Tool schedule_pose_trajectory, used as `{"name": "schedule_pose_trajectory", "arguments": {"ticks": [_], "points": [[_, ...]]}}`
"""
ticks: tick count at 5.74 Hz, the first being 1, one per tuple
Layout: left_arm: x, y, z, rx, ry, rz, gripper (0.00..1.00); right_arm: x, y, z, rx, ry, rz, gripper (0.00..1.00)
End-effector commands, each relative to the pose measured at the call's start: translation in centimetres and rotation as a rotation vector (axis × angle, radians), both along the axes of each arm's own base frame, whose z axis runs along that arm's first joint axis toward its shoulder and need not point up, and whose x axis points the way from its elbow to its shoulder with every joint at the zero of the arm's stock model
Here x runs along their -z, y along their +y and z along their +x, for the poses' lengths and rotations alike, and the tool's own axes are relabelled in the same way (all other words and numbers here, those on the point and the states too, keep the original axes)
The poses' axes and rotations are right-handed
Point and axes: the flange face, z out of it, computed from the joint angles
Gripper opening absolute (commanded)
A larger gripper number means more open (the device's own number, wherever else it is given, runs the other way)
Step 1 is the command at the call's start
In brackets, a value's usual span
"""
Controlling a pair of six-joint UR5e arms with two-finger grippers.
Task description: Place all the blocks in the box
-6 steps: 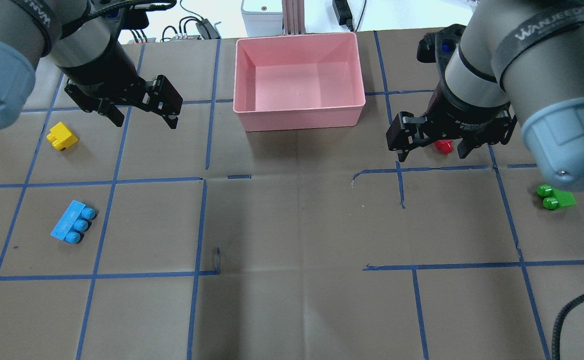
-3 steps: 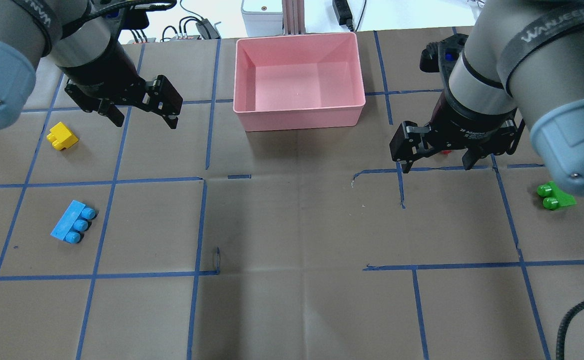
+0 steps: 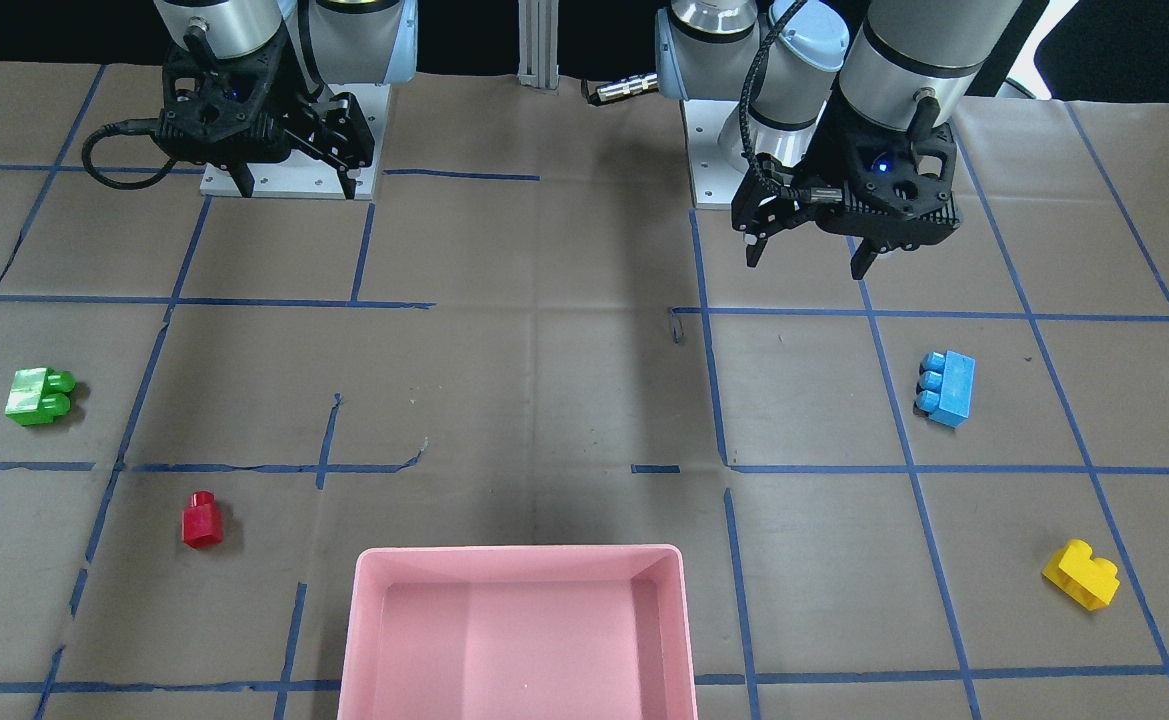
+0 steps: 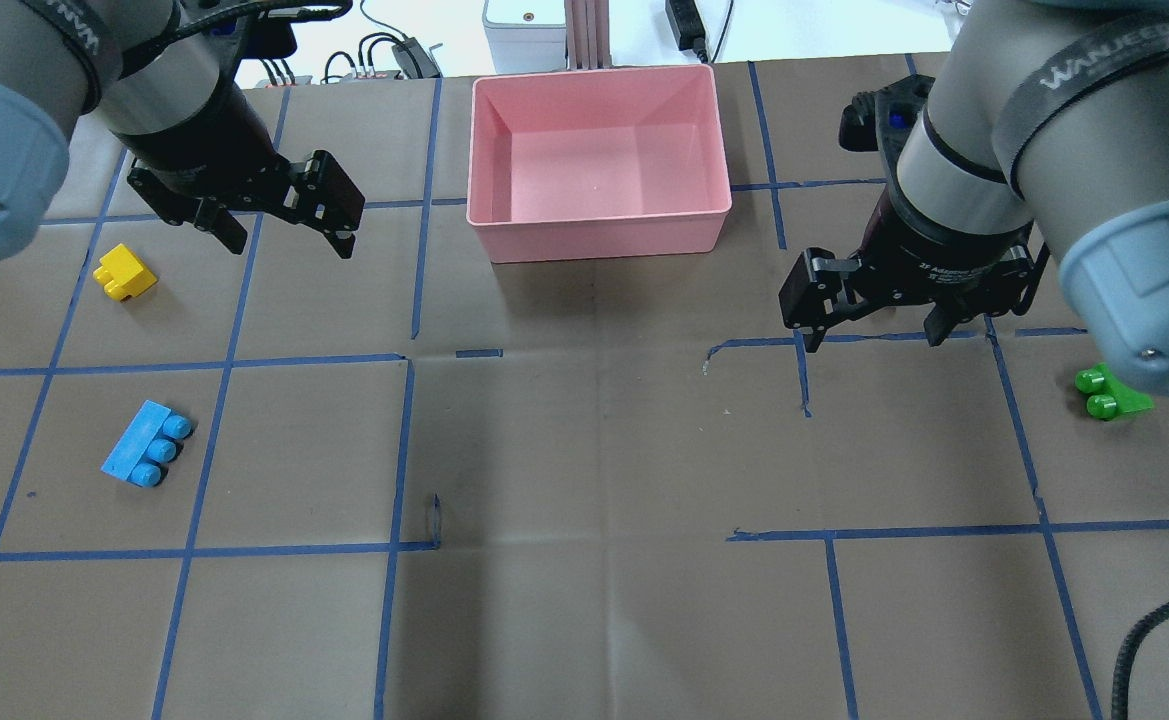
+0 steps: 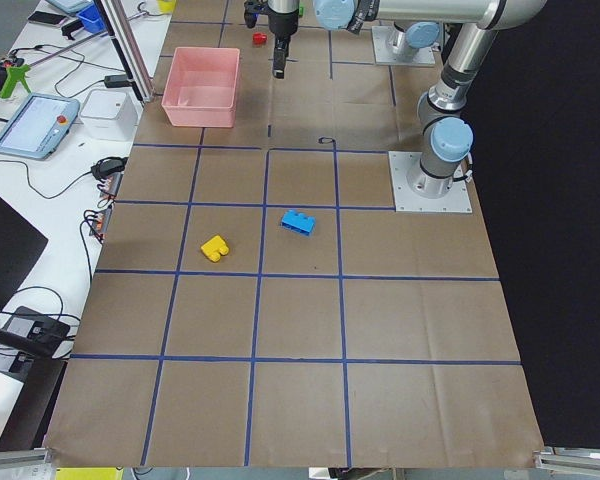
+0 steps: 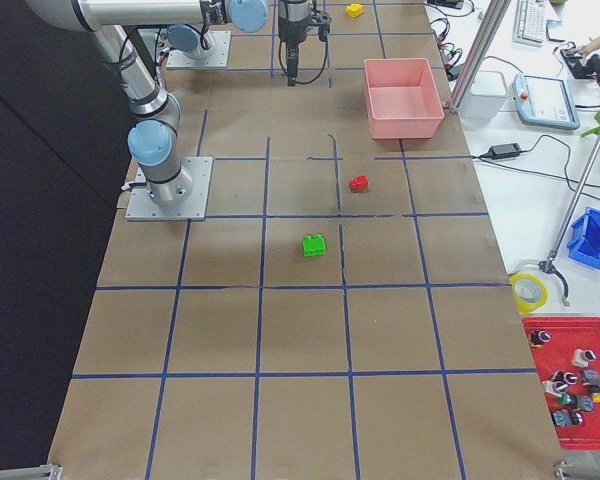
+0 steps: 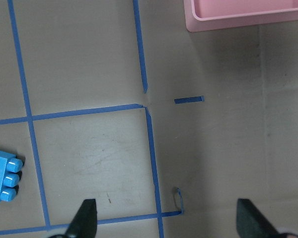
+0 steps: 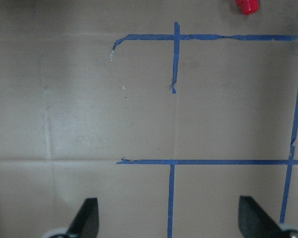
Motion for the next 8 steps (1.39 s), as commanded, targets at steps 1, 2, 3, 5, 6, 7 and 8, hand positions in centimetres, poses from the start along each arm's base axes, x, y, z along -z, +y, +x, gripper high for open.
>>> {"name": "schedule_pose_trajectory", "arguments": {"ticks": [1,2,3,5,6,7,8], "points": [[-0.2,0.4,0.8,0.007,-0.001,0.006,1.0,0.3,-0.4,0.0,0.002,-0.002,-0.005,1.0],[-0.2,-0.1,3.5,0.004,-0.002,0.005,1.0,0.2,-0.5,0.0,0.01,-0.002,-0.011,1.0],[-0.3,-0.2,8.4,0.026,-0.007,0.005,1.0,0.6,-0.4,-0.1,-0.001,-0.008,0.0,1.0],[2.6,4.0,18.8,0.089,-0.022,0.061,1.0,0.4,-0.5,-1.3,0.002,0.004,0.001,1.0],[4.1,6.3,23.0,0.103,-0.037,0.095,0.99,-0.7,-0.3,-3.3,-0.077,0.006,-0.03,1.0],[5.8,8.4,26.7,0.131,-0.015,0.114,0.99,-1.1,-0.7,-8.2,-0.077,0.006,-0.035,1.0],[6.8,9.4,28.3,0.204,-0.014,0.104,0.99,-0.4,-0.8,-14.9,-0.121,0.002,-0.031,1.0]]}}
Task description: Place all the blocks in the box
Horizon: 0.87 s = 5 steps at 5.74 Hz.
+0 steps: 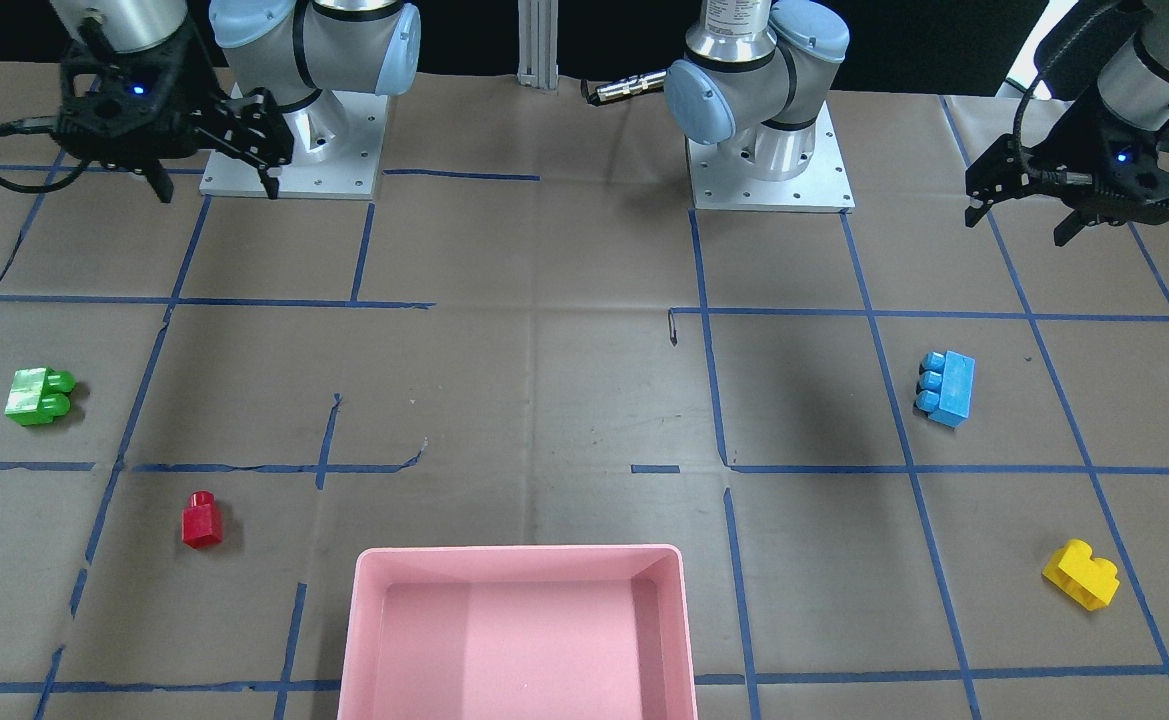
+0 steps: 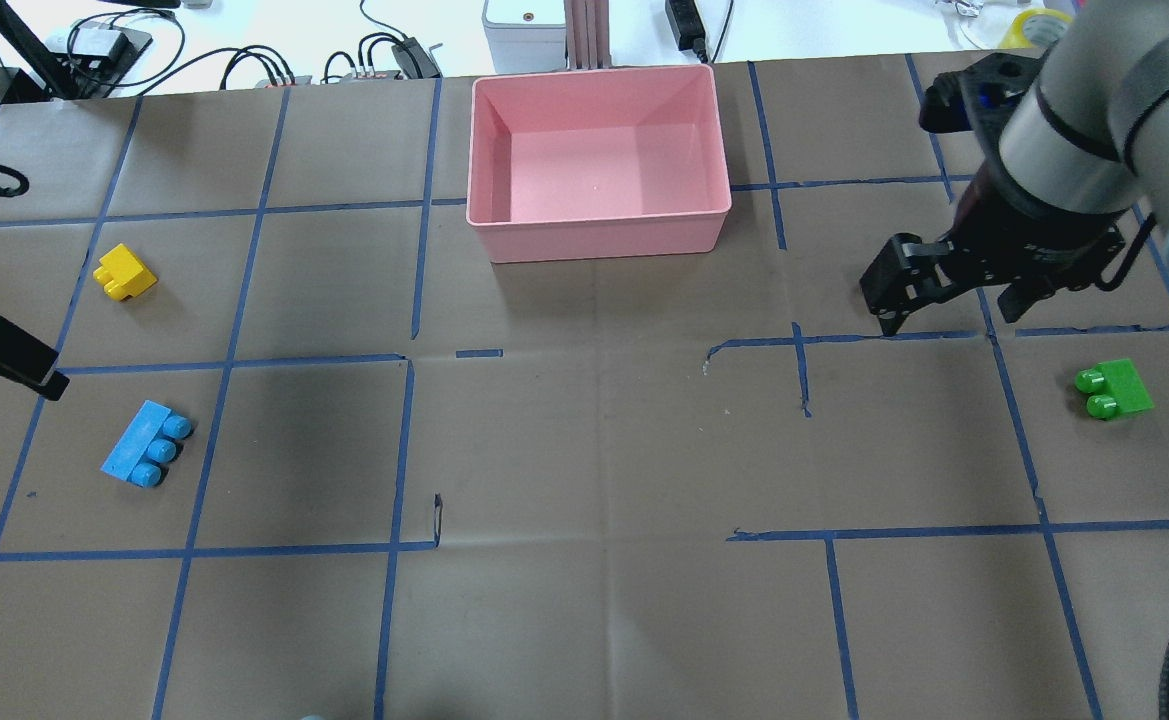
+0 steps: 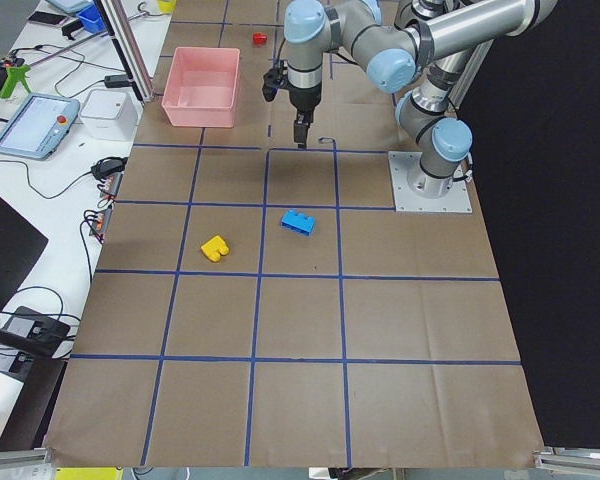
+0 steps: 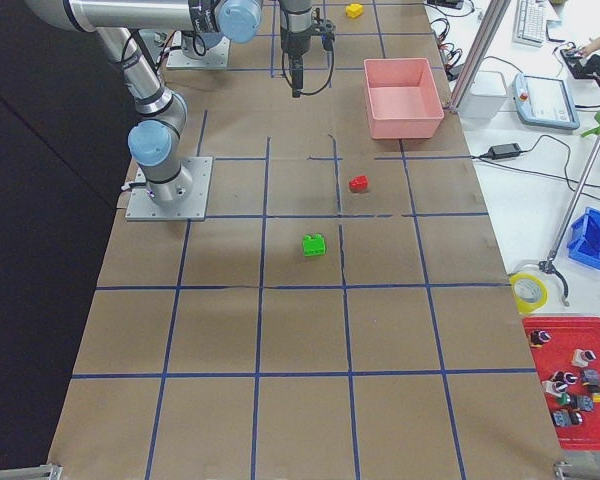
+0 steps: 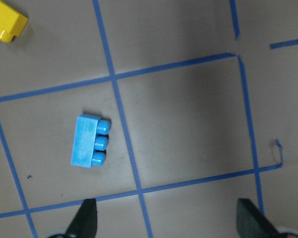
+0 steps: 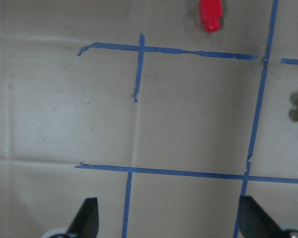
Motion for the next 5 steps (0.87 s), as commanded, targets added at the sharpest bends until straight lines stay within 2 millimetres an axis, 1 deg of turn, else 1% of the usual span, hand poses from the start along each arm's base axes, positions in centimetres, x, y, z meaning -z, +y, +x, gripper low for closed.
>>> {"name": "schedule_pose_trajectory", "arguments": {"ticks": [1,2,3,4,5], "points": [[2.1,1.4,2.2,0.076,0.002,-0.018,0.99,1.4,0.3,-12.3,0.011,-0.008,-0.015,1.0],[3.8,0.9,2.5,0.078,0.002,-0.026,0.99,3.3,0.3,-17.0,0.048,0.015,-0.054,1.0],[6.3,0.1,3.1,0.075,-0.011,-0.055,0.99,5.8,-0.2,-18.3,0.067,0.038,-0.104,1.0],[9.2,-1.6,3.7,0.068,0.033,-0.087,0.99,9.7,-0.3,-18.1,0.072,0.03,-0.158,1.0],[11.3,-3.0,4.7,0.047,0.028,-0.095,0.99,13.1,-1.5,-18.4,0.065,-0.023,-0.169,1.0]]}}
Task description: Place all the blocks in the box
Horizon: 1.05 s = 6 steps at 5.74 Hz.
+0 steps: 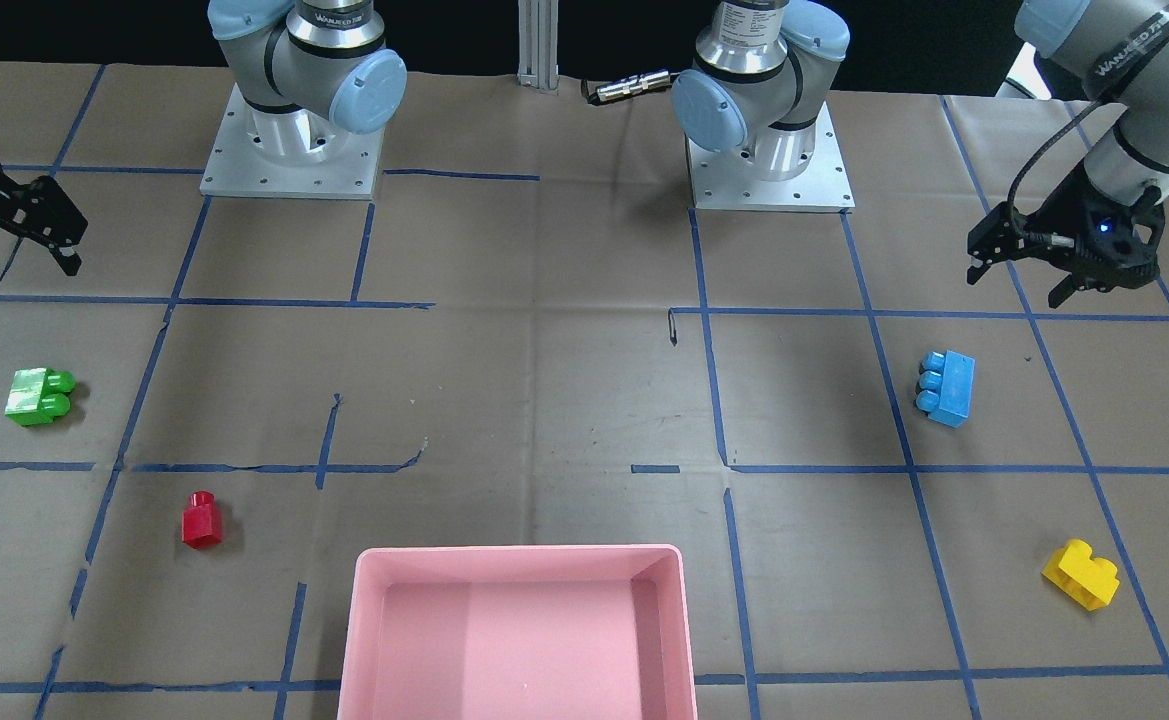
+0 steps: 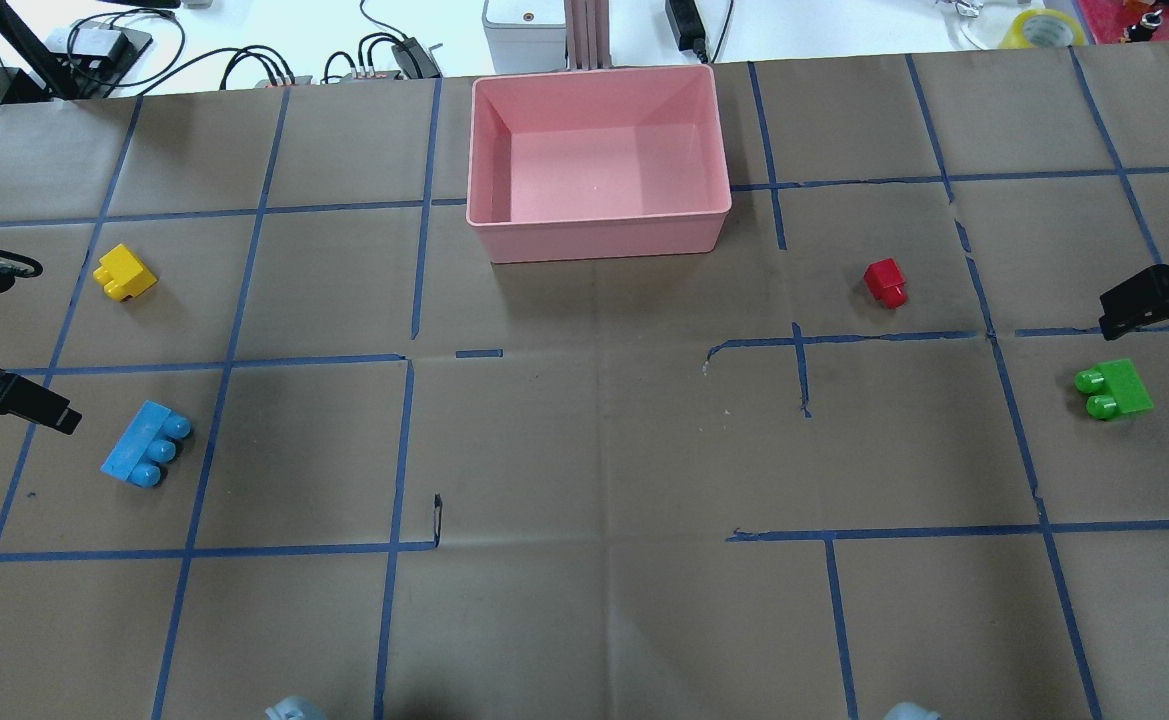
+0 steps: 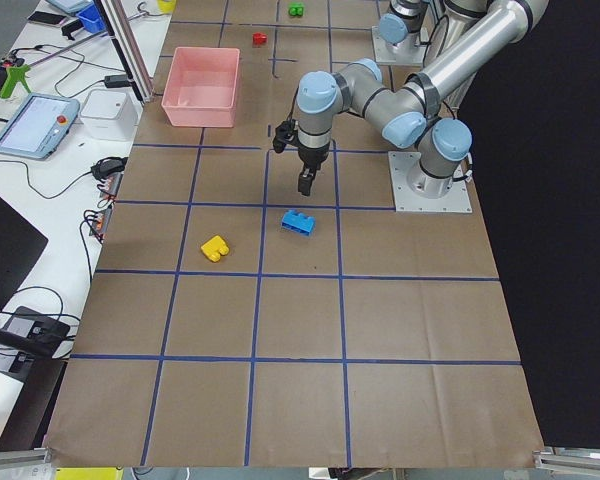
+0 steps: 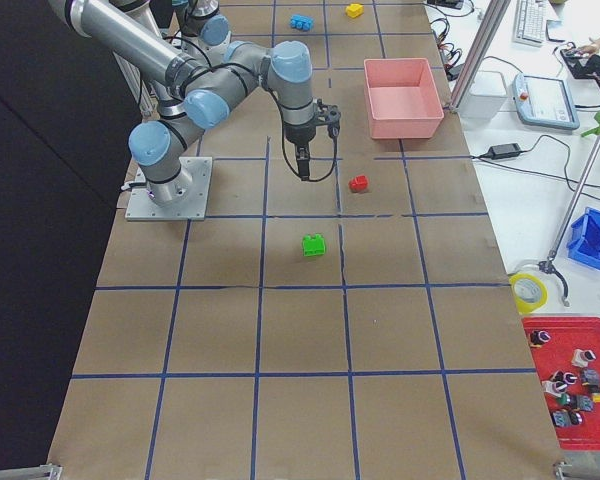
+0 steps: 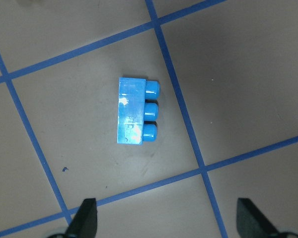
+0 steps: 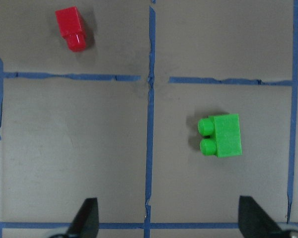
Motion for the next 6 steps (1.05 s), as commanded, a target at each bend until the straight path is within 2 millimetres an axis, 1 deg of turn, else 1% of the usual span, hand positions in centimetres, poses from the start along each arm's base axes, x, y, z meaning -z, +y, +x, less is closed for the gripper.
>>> {"name": "schedule_pose_trajectory", "arguments": {"ticks": [1,2,3,4,5,6], "points": [[4.1,-2.5,1.7,-0.016,-0.004,-0.025,0.99,6.6,-1.7,-2.1,-0.094,-0.052,0.022,0.99],[5.7,-3.3,2.3,-0.014,-0.004,-0.029,0.99,8.3,-1.8,-4.8,-0.146,-0.054,0.015,0.99],[7.2,-3.3,2.3,-0.014,0.004,-0.018,0.98,9.6,-1.7,-7.4,-0.109,-0.042,0.015,0.99],[9.9,-2.7,1.7,-0.014,-0.009,-0.033,0.97,10.3,-1.5,-9.3,-0.084,-0.031,0.005,0.99],[12.8,-2.2,1.3,-0.013,-0.013,-0.038,0.97,11.3,-1.8,-9.7,-0.081,-0.036,0.011,0.99],[14.7,-2.4,1.6,-0.014,-0.005,-0.027,0.97,12.8,-2.7,-10.4,-0.077,-0.015,-0.015,0.99]]}}
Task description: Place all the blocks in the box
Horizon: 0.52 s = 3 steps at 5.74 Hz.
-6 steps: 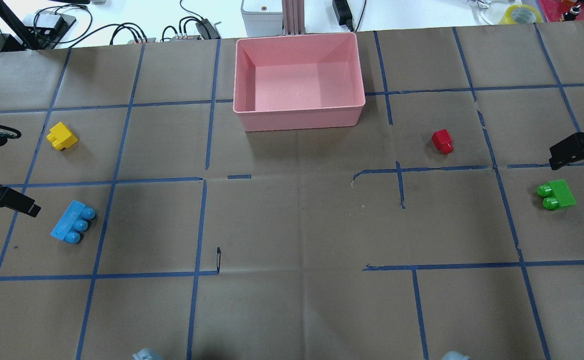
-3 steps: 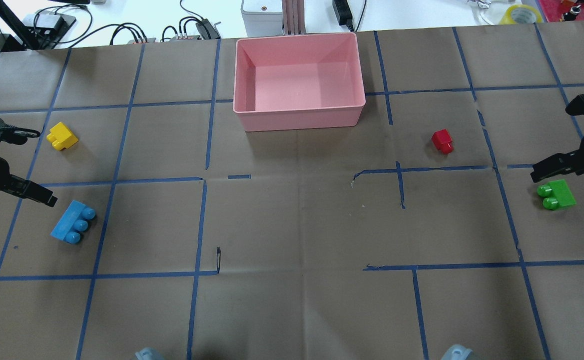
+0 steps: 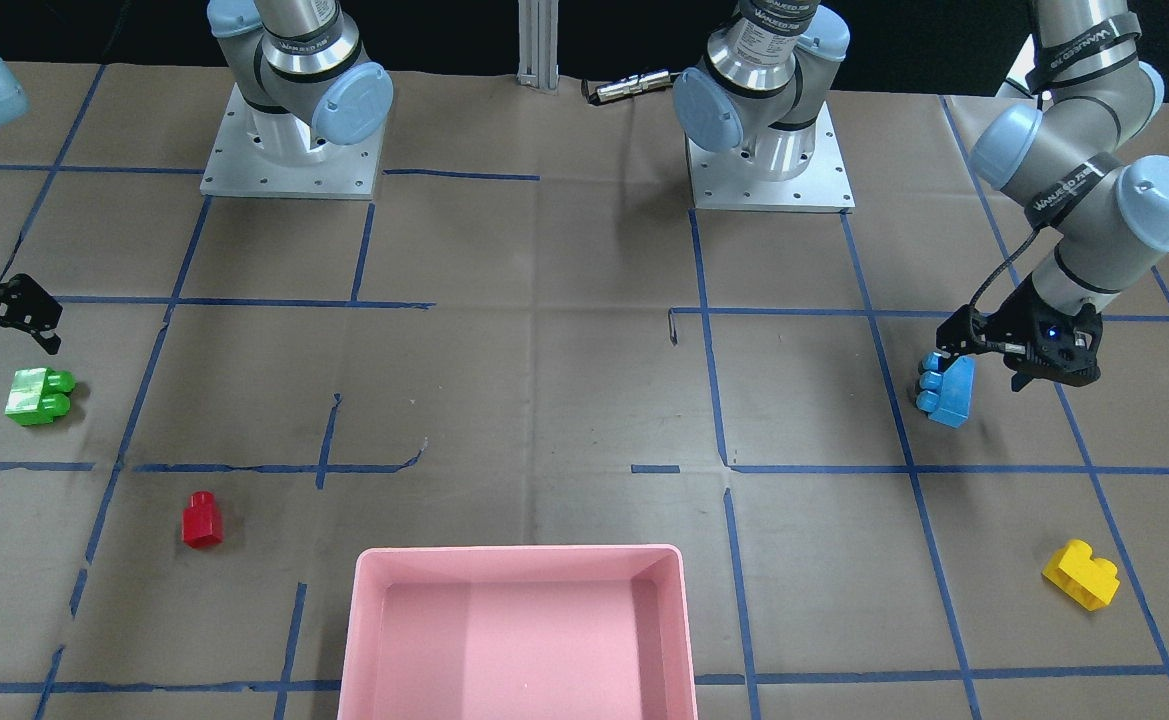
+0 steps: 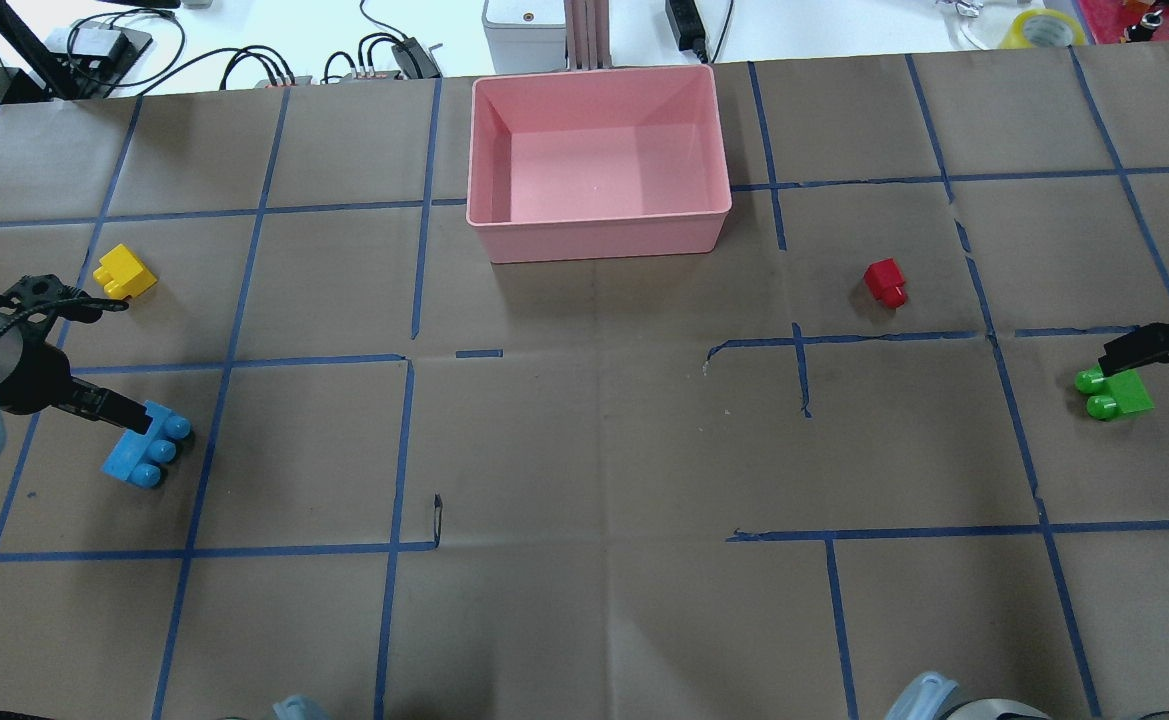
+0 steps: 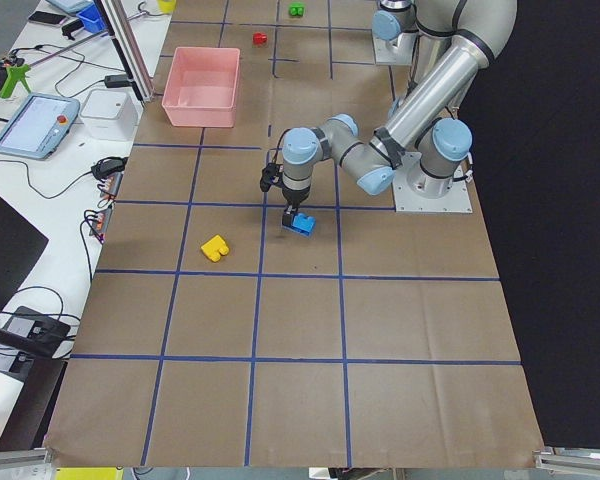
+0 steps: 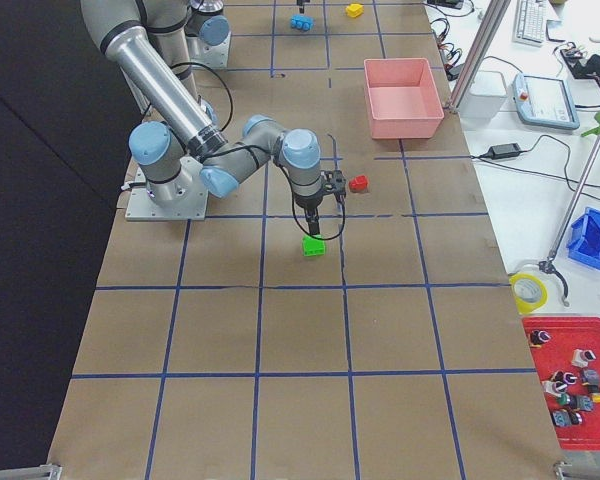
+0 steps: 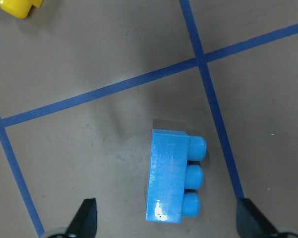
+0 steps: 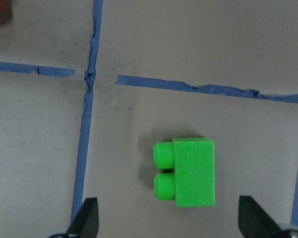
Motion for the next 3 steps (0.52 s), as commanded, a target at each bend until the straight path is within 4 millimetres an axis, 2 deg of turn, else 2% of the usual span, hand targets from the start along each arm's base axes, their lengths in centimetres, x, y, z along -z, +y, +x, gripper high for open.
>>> {"name": "schedule_pose_trajectory", "arguments": {"ticks": [1,3], "points": [[2.4,0.1,-0.1,0.001,0.01,0.012,0.98,3.6,-1.6,-1.5,0.005,0.021,-0.033,0.99],[2.7,0.0,-0.5,0.015,0.016,0.019,0.98,6.6,-1.2,-1.3,0.007,0.028,-0.031,0.99]]}}
